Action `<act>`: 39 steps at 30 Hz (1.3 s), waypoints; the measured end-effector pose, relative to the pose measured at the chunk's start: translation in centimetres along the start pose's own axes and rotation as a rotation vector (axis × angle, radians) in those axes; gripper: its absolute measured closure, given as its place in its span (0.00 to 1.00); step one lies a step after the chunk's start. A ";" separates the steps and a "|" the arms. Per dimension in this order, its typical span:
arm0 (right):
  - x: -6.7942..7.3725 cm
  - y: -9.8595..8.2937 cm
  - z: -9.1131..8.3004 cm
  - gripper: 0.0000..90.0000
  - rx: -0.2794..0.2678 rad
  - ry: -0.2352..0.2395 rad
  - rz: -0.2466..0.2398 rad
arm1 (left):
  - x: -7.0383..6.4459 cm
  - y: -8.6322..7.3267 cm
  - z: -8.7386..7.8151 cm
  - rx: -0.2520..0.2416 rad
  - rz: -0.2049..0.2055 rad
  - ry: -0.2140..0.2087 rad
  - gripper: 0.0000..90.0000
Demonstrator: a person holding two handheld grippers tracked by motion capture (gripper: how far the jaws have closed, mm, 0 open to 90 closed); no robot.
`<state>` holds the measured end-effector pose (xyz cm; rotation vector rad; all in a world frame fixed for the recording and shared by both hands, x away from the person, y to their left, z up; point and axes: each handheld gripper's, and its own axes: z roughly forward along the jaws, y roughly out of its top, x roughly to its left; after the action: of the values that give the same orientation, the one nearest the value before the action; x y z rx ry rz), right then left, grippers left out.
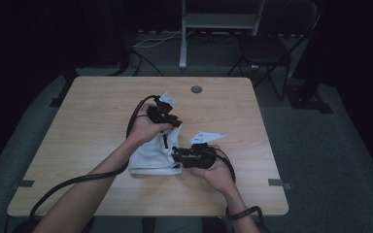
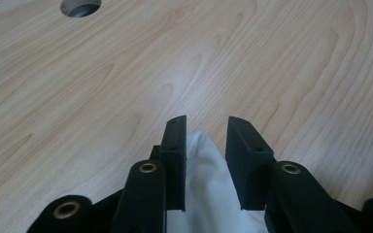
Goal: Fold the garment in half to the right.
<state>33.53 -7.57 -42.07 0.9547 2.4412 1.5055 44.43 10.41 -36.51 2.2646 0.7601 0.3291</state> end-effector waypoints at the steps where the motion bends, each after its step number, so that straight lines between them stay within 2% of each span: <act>1: 0.0 0.0 0.0 0.72 0.000 0.000 0.000 | 0.0 0.0 0.0 0.000 0.000 0.000 0.74; 5: -0.3 -0.3 -0.9 0.69 0.001 -0.014 0.012 | 0.0 0.0 -0.1 -0.005 -0.003 0.001 0.73; 9: -0.7 -0.7 -1.7 0.64 0.002 -0.025 0.006 | 0.1 0.0 -0.1 -0.013 -0.014 0.003 0.65; 14: -0.9 -1.1 -2.4 0.58 0.001 -0.038 0.016 | 0.2 -0.1 -0.3 -0.015 -0.018 0.011 0.61; 22: -1.0 -1.4 -3.0 0.49 0.001 -0.045 0.036 | 0.4 -0.6 -1.6 0.001 0.019 0.039 0.50; 29: -0.8 -1.6 -2.8 0.48 -0.001 -0.050 0.034 | 0.7 -2.0 -3.2 0.005 0.044 0.049 0.47; 33: -0.8 -1.6 -2.6 0.48 0.002 -0.048 0.035 | 1.0 -3.1 -3.7 0.002 0.032 0.056 0.45; 39: -0.6 -1.5 -2.3 0.46 0.003 -0.050 0.033 | 1.2 -4.3 -4.2 -0.002 0.035 0.049 0.41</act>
<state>32.41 -10.18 -42.33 1.0251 2.4056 1.4699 41.76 15.95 -36.50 2.2777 0.7451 0.4029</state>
